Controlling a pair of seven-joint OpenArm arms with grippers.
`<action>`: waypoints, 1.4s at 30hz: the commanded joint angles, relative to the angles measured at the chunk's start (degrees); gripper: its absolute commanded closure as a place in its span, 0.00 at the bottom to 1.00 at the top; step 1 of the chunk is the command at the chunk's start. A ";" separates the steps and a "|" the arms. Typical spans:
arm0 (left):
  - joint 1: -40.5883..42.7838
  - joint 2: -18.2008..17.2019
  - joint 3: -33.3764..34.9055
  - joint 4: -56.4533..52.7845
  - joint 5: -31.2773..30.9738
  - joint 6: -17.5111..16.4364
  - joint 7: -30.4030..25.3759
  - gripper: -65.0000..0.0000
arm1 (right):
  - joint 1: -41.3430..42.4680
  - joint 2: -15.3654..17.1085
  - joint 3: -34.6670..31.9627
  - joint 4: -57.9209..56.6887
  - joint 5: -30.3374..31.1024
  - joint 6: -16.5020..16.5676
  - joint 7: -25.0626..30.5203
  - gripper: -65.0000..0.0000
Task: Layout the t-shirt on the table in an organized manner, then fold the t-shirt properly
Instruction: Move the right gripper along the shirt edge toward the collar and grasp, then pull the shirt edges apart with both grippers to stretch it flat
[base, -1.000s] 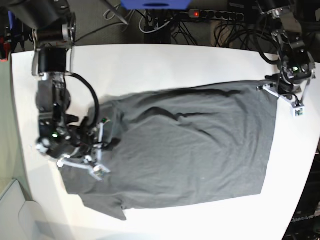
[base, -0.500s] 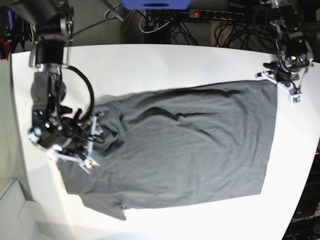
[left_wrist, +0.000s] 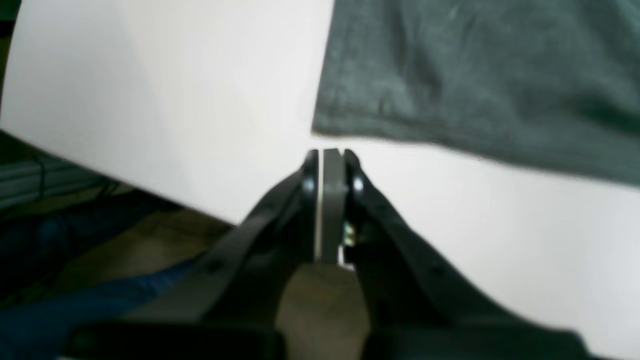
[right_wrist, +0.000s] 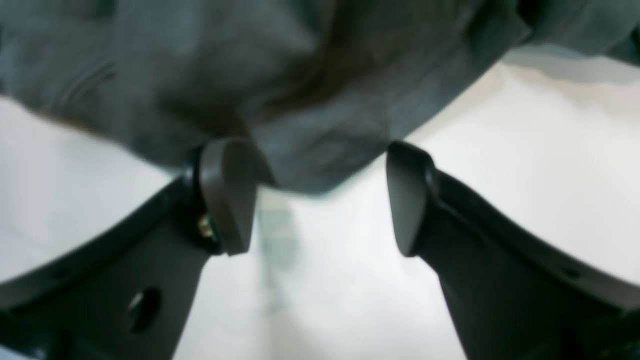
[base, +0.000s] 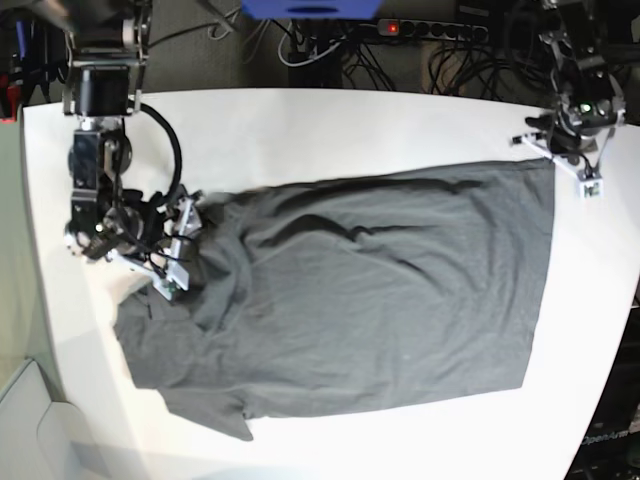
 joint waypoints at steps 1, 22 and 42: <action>-0.24 -0.75 -0.29 1.02 0.22 0.20 -0.92 0.98 | 1.67 0.58 0.34 -0.55 0.40 -0.03 0.98 0.37; -2.53 -1.36 0.06 0.40 0.49 0.20 -1.01 0.98 | -20.66 -4.70 0.60 36.28 0.49 -0.03 -6.58 1.00; -6.22 -3.03 0.24 0.05 0.22 0.11 -1.01 0.98 | -36.22 -12.96 0.43 38.48 0.40 -0.03 -10.28 1.00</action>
